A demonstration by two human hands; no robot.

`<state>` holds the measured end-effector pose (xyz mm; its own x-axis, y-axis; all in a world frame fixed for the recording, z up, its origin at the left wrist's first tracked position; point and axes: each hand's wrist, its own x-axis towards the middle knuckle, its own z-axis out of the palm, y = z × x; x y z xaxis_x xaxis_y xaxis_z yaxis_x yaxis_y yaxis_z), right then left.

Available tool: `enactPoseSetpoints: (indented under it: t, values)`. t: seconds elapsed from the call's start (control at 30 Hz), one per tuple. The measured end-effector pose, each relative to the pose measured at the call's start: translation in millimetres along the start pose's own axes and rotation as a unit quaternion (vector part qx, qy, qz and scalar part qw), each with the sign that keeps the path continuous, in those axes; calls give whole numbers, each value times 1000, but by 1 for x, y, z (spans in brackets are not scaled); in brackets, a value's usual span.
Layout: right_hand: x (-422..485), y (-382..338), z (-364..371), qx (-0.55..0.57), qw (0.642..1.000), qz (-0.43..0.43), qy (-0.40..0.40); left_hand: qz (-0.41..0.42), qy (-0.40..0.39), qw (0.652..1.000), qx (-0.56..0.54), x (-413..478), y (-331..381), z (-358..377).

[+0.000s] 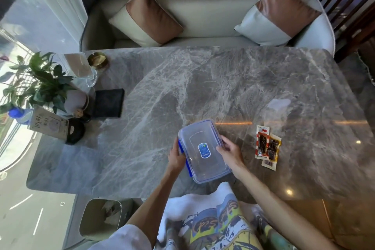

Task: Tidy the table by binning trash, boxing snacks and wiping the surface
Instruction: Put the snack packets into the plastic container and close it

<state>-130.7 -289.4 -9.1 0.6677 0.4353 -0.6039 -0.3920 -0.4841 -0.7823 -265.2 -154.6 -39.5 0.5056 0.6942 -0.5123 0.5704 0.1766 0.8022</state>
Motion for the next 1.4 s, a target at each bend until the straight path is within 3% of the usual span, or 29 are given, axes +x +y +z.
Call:
enactPoseSetpoints:
  t: [0.13,0.33,0.47,0.57,0.8,1.03,1.13,1.27,1.4]
  values:
    - [9,0,-48,75,997,16,-19,-72,-27,997,-7,2,15,8]
    - [10,27,-123,138,980,4,145,-115,-52,989,-71,-3,24,28]
    - [7,51,-147,145,973,38,177,-172,-22,980,-97,-1,18,33]
    - [10,59,-139,129,971,40,197,-185,43,973,-128,-4,3,21]
    - [29,57,-55,72,989,61,111,-256,149,916,-271,-21,-26,-14]
    - [35,51,3,-115,990,73,43,-262,156,899,-314,-30,-34,-31]
    - [36,44,3,-269,960,76,13,-257,148,901,-318,-27,-35,-36]
    - [31,44,-2,-350,936,31,-19,-267,108,907,-308,-21,-35,-42]
    - [19,54,-4,-463,885,1,-45,-290,87,912,-276,-21,-38,-45]
